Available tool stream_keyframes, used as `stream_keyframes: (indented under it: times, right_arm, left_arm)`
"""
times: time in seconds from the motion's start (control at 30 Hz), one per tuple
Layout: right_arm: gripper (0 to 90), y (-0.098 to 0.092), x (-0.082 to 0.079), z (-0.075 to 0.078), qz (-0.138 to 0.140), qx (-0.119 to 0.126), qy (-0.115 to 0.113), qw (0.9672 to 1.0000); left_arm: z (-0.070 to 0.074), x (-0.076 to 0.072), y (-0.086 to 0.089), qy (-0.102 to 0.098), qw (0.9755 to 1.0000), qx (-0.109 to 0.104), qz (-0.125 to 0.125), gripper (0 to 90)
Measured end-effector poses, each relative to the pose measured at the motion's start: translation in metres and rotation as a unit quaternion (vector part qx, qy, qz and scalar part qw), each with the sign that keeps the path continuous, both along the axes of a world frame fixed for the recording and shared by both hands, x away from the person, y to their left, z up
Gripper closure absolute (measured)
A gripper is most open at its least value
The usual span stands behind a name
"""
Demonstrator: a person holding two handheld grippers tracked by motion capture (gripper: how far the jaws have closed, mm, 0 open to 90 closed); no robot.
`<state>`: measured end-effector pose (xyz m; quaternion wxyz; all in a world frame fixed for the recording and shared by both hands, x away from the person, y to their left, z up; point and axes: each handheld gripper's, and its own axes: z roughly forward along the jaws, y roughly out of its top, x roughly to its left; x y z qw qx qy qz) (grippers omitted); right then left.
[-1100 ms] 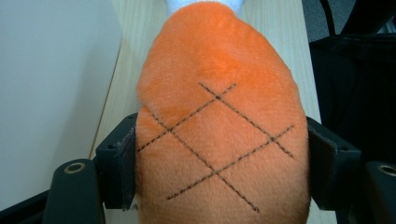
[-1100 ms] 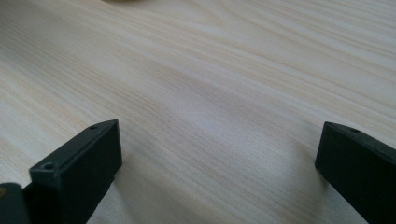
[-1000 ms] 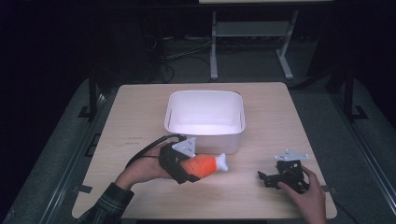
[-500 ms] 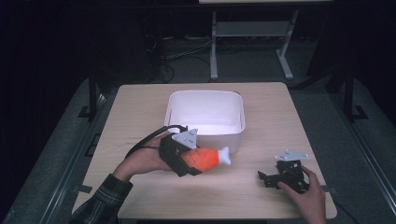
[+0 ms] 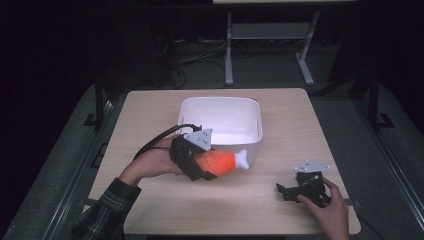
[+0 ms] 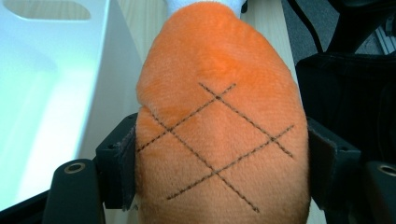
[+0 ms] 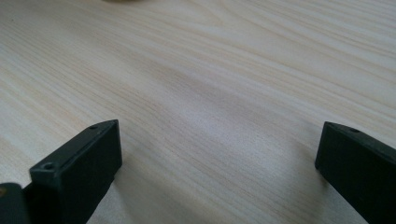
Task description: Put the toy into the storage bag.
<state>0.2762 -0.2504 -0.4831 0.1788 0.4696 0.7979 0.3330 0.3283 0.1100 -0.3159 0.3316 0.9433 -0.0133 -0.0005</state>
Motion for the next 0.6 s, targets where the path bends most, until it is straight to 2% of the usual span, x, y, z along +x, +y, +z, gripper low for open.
stream_keyframes:
  times: [0.6]
  right_arm:
    - [0.0,0.0,0.0,0.0,0.0,0.0,0.0,1.0]
  left_arm:
    - [0.027,0.025,0.001,-0.014,0.9998,0.01,0.008,25.1]
